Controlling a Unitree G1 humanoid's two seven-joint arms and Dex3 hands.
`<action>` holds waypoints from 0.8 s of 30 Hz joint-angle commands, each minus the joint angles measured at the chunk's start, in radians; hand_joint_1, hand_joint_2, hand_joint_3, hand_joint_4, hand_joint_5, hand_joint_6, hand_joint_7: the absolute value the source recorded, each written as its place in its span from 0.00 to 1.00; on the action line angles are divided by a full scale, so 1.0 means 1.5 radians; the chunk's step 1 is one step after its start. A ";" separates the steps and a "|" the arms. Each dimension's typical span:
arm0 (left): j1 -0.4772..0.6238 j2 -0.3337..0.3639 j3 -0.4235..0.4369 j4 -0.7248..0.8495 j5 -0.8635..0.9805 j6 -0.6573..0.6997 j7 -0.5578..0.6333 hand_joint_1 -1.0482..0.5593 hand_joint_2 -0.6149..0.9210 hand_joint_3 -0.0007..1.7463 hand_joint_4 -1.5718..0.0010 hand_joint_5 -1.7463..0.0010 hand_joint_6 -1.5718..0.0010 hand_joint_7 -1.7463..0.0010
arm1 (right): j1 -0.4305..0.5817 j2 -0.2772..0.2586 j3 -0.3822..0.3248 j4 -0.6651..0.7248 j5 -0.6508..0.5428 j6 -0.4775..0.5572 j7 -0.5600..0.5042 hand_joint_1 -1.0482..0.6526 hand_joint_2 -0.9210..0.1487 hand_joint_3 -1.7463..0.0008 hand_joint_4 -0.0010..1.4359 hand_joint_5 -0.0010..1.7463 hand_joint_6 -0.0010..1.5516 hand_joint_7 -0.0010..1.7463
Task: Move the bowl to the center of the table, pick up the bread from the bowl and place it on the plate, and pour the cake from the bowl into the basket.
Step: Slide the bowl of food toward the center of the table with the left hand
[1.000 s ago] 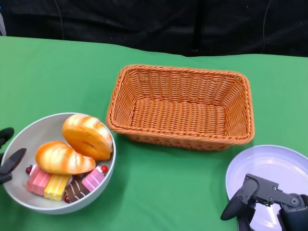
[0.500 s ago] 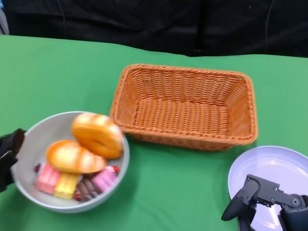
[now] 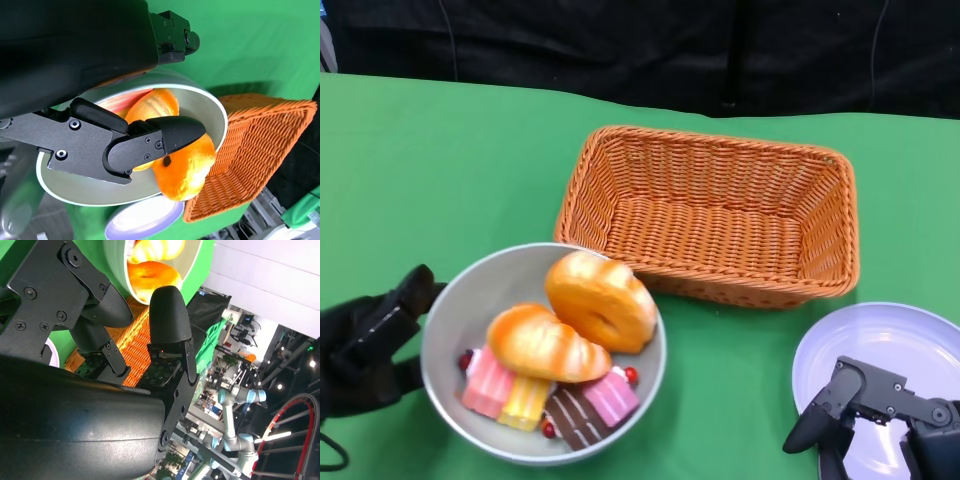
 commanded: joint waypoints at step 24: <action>-0.015 -0.050 -0.040 -0.084 -0.033 0.083 0.045 0.25 1.00 0.44 1.00 1.00 1.00 1.00 | -0.158 -0.018 0.065 -0.110 -0.250 0.213 0.128 0.32 0.00 0.97 0.11 0.60 0.16 0.30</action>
